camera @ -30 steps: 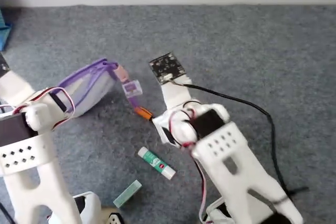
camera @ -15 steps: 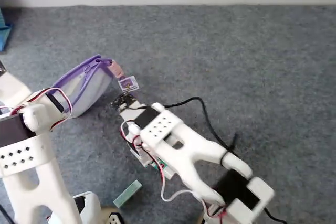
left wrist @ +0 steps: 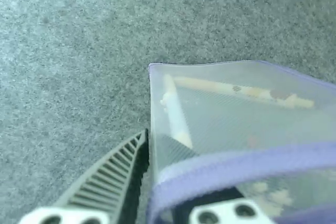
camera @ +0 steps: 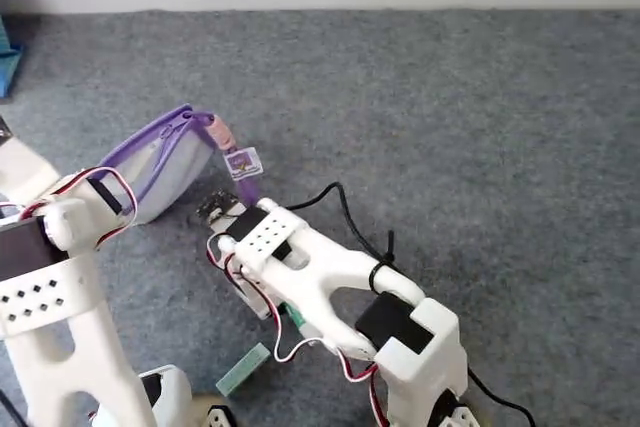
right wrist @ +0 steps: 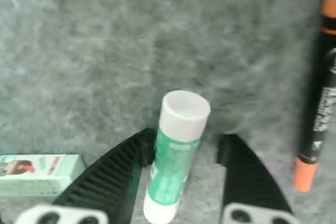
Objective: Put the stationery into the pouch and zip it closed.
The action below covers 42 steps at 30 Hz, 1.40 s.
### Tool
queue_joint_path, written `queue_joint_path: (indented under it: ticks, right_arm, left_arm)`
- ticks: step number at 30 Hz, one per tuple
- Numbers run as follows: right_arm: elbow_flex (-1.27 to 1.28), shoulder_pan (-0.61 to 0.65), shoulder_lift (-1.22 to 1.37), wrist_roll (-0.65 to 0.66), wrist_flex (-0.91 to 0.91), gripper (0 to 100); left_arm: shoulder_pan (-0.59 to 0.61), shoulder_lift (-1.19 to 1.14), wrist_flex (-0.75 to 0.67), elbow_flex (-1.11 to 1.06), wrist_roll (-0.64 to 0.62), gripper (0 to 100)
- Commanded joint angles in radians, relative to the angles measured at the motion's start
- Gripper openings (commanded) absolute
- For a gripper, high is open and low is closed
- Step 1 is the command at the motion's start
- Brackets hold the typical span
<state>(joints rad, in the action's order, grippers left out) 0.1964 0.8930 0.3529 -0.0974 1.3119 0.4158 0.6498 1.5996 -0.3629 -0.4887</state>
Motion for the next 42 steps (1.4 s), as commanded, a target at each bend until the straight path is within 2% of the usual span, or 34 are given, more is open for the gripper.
queue_joint_path:
  ticks: [1,4,8,13,19,22,29,36,42]
  right_arm:
    - [-0.037,0.007,-0.008,-0.003,-0.001,1.4]
    - [-0.04,0.007,-0.039,-0.003,0.071,3.2]
    - [-0.035,0.004,-0.136,-0.006,0.18,0.9]
    - [-0.035,-0.056,-0.315,-0.005,0.295,0.8]
    - [-0.046,-0.102,-0.605,-0.011,0.303,0.8]
    - [-0.052,-0.108,-0.759,-0.012,0.197,0.8]
    - [-0.052,-0.102,-0.964,-0.009,-0.193,0.8]
    - [-0.046,-0.004,-0.998,-0.003,-0.616,0.8]
    - [-0.046,0.062,-0.895,0.035,-0.831,0.8]
  left_arm:
    - [0.005,-0.002,0.005,0.039,-0.012,1]
    - [0.005,-0.002,0.005,0.039,-0.012,1]
    - [0.005,-0.002,0.005,0.039,-0.012,1]
    - [0.005,-0.006,0.0,0.039,-0.012,1]
    - [0.005,-0.009,0.0,0.038,-0.012,1]
    - [0.005,-0.009,0.0,0.038,-0.012,1]
    - [0.003,-0.011,-0.002,0.035,-0.012,1]
    - [0.003,-0.011,-0.002,0.033,-0.012,1]
    - [0.003,-0.011,-0.002,0.033,-0.012,1]
